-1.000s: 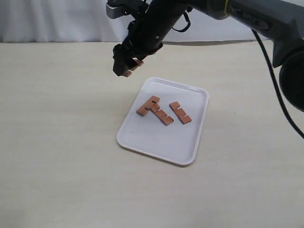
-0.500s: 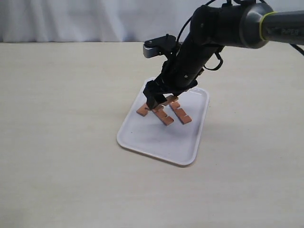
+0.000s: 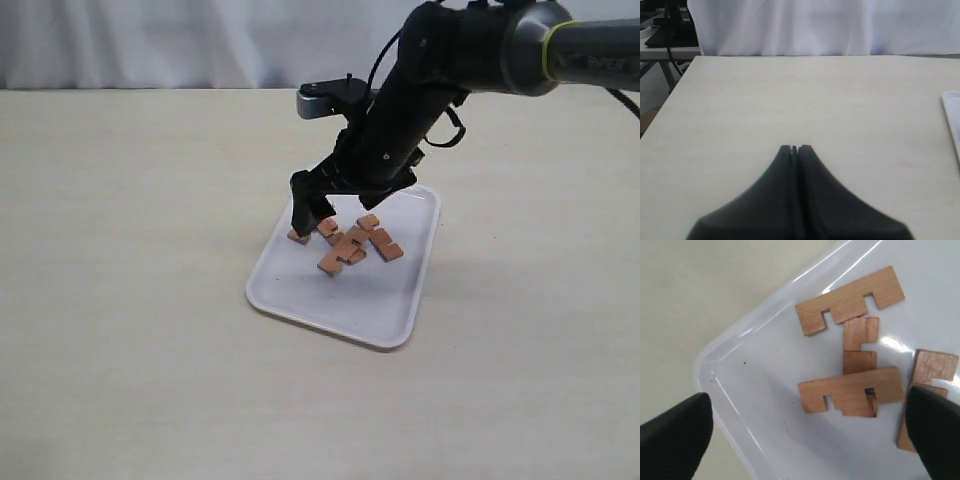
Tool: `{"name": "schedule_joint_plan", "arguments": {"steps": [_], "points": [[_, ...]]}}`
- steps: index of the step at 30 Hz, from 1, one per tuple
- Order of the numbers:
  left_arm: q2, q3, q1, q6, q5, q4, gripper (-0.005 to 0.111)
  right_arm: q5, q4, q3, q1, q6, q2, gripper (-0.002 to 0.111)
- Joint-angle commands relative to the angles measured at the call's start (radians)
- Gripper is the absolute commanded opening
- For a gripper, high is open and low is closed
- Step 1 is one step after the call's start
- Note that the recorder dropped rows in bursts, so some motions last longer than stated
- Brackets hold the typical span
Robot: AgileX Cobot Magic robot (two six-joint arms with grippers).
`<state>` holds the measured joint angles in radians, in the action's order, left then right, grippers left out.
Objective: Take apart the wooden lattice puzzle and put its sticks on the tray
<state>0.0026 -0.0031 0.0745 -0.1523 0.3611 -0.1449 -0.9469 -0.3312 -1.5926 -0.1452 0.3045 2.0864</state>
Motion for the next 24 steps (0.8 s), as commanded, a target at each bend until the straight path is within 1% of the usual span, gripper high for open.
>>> {"name": "schedule_joint_plan", "arguments": {"steps": [1, 2, 3, 4, 5, 6, 7, 9, 12, 16, 20, 24], "points": [[-0.003, 0.003, 0.008, 0.002, -0.006, 0.0, 0.0, -0.126, 0.142, -0.024, 0.003, -0.071, -0.041, 0.094], [-0.003, 0.003, 0.008, 0.002, -0.006, 0.0, 0.0, -0.146, 0.194, -0.024, 0.003, -0.114, -0.045, 0.088], [-0.003, 0.003, 0.008, 0.002, -0.006, 0.0, 0.0, -0.17, 0.254, -0.024, 0.003, -0.163, -0.049, 0.079], [-0.003, 0.003, 0.008, 0.002, -0.006, 0.0, 0.0, -0.218, 0.363, -0.024, 0.003, -0.242, -0.052, 0.052], [-0.003, 0.003, 0.008, 0.002, -0.006, 0.0, 0.0, -0.245, 0.399, -0.02, 0.003, -0.265, -0.053, 0.032], [-0.003, 0.003, 0.008, 0.002, -0.006, 0.0, 0.0, -0.27, 0.396, -0.011, 0.008, -0.256, -0.055, 0.011], [-0.003, 0.003, 0.008, 0.002, -0.006, 0.0, 0.0, -0.274, 0.372, -0.003, 0.017, -0.236, -0.058, 0.006], [-0.003, 0.003, 0.008, 0.002, -0.006, 0.0, 0.0, -0.274, 0.27, 0.031, 0.038, -0.14, -0.076, 0.006], [-0.003, 0.003, 0.008, 0.002, -0.006, 0.0, 0.0, -0.224, 0.19, 0.108, 0.088, -0.103, -0.133, 0.006], [-0.003, 0.003, 0.008, 0.002, -0.006, 0.0, 0.0, -0.143, 0.19, 0.218, 0.184, -0.119, -0.255, 0.006], [-0.003, 0.003, 0.008, 0.002, -0.006, 0.0, 0.0, -0.107, 0.218, 0.333, 0.295, -0.129, -0.404, 0.006], [-0.003, 0.003, 0.008, 0.002, -0.006, 0.0, 0.0, -0.016, 0.281, 0.45, 0.391, -0.223, -0.616, 0.006]]}}
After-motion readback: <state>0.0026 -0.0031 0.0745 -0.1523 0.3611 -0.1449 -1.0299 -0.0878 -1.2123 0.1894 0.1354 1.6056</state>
